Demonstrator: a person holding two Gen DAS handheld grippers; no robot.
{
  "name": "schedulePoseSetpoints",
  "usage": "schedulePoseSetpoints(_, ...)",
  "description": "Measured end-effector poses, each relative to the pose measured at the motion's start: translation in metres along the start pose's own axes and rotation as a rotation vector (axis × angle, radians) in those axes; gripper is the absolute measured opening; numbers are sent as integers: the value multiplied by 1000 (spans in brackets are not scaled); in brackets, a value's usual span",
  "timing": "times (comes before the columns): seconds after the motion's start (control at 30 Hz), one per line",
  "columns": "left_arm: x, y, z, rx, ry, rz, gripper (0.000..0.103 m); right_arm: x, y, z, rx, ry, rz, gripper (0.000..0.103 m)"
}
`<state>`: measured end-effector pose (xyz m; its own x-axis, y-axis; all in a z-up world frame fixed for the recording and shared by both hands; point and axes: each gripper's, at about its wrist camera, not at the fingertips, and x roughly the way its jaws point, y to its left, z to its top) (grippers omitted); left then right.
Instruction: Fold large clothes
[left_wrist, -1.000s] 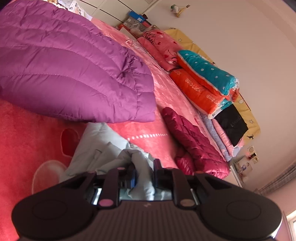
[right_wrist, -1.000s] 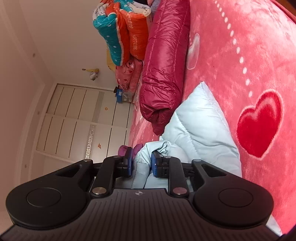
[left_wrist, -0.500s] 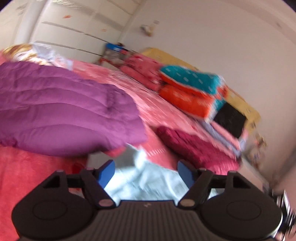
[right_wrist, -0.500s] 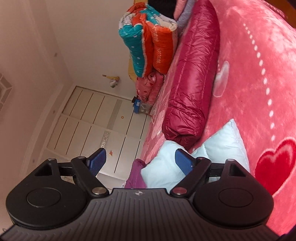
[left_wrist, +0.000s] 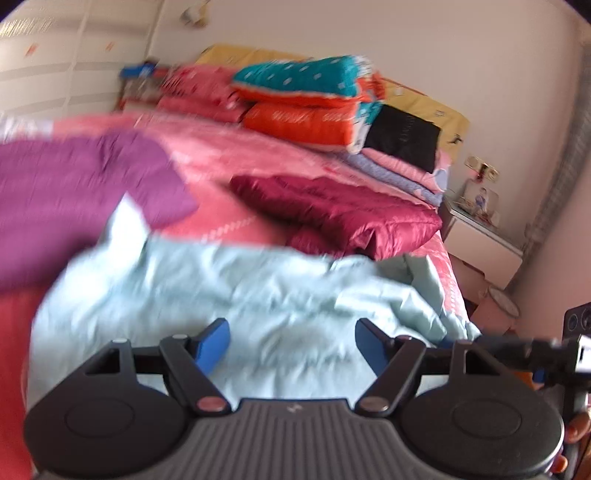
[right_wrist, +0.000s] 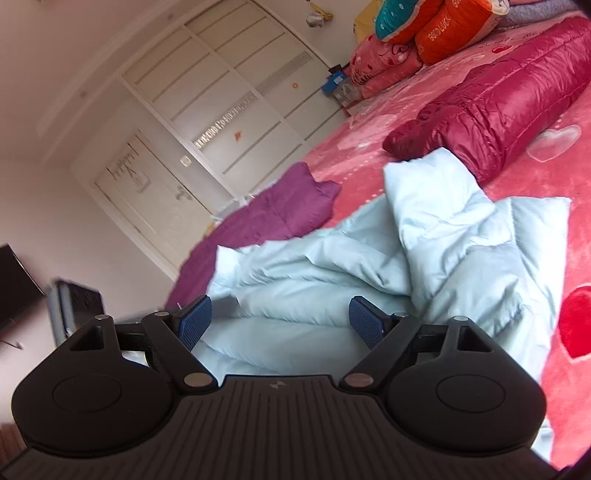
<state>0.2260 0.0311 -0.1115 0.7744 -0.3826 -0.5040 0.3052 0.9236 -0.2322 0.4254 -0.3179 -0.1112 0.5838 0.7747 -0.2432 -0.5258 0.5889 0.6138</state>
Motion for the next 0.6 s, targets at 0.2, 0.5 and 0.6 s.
schedulePoseSetpoints(0.2,22,-35,28,256,62,-107,75,4,8,-12,-165,80,-165,102)
schedulePoseSetpoints(0.5,68,-93,36,616,223,-231,75,10,23,-33,-361,122,-265,103)
schedulePoseSetpoints(0.6,84,-100,34,656,285,-231,75,6,26,-36,-356,101,-262,103)
